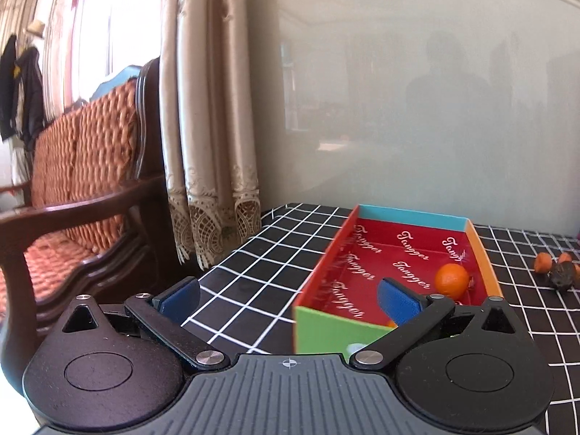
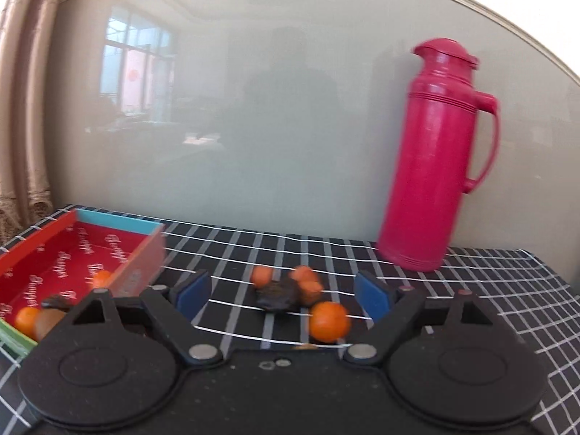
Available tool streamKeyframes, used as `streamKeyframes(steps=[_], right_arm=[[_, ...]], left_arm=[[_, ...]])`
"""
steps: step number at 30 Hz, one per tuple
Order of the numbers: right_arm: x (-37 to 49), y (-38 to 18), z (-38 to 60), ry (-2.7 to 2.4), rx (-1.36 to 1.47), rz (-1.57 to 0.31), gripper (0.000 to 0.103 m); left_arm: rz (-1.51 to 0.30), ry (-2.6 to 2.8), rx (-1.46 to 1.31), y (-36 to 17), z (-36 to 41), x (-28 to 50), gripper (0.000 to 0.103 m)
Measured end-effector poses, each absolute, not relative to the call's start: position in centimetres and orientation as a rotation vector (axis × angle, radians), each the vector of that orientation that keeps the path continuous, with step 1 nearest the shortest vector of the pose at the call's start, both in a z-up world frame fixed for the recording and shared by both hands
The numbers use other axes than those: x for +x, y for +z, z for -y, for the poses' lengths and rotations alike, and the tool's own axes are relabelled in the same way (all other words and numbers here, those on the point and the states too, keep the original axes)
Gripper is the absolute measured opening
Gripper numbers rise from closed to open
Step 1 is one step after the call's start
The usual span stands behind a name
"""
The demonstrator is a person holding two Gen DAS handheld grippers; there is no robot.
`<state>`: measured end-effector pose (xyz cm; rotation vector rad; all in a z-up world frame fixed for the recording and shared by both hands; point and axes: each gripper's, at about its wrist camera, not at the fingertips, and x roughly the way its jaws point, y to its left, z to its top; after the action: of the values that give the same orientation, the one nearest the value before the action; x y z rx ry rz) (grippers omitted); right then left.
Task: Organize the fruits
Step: 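Move the left gripper to the brown kiwi and close on it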
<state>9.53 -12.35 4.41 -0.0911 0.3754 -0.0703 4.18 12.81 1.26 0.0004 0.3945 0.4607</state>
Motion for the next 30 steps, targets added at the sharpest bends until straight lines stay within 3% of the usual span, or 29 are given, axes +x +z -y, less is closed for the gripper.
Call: streamKeyframes(steps=[13, 30], right_arm=[[7.3, 4.4, 22.5, -0.214, 0.000, -0.382, 0.089], [4.7, 3.8, 31.4, -0.334, 0.052, -0.375, 0.089]], left_arm=[[-0.266, 0.168, -0.069, 2.6, -2.9, 4.0, 0.103], [-0.462, -0.062, 0.026, 0.6, 6.2, 6.9, 0.103]])
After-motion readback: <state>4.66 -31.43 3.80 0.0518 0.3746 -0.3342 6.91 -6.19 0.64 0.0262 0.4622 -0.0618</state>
